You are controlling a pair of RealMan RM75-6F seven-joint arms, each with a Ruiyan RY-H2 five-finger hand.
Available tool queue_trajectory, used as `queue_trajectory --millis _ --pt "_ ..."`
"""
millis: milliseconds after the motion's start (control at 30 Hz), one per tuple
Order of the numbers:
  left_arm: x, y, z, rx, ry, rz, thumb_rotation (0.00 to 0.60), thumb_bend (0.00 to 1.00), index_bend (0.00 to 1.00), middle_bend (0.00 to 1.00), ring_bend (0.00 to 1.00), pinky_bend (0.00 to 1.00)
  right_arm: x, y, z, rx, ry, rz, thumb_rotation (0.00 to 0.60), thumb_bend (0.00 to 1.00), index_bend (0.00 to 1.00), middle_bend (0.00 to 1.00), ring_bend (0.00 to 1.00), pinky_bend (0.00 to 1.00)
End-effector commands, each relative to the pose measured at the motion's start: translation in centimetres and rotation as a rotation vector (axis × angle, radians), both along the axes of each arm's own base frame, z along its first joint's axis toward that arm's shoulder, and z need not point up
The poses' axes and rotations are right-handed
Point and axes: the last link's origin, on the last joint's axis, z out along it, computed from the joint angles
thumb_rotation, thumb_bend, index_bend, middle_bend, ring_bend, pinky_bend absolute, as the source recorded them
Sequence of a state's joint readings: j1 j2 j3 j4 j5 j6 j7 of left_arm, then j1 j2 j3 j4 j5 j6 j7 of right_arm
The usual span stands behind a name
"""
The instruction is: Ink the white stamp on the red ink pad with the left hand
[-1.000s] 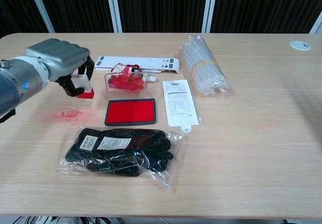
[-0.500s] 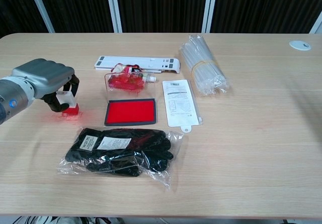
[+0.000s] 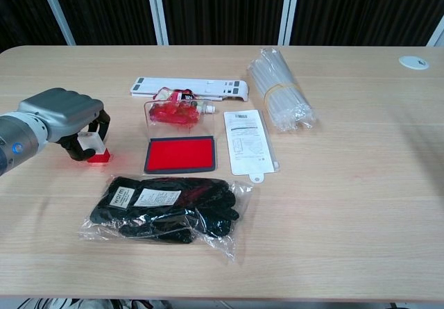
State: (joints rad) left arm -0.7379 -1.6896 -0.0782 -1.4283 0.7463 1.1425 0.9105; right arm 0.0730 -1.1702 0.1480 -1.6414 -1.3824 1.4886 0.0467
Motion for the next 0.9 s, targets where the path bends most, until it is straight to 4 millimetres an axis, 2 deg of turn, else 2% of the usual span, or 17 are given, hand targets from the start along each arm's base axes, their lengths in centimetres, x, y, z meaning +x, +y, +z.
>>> queue_trajectory --millis 33,900 --pt "0.0 0.02 -0.01 -0.001 0.004 0.001 0.6 0.48 0.67 0.66 0.51 0.59 0.0 0.0 0.0 0.0 0.001 0.0 0.6 0.1 0.0 0.0 0.0 0.17" --pt "-0.04 0.36 0.04 0.013 0.054 0.016 0.6 0.4 0.54 0.52 0.44 0.55 -0.02 0.0 0.01 0.0 -0.003 -0.001 0.6 0.1 0.0 0.0 0.0 0.17"
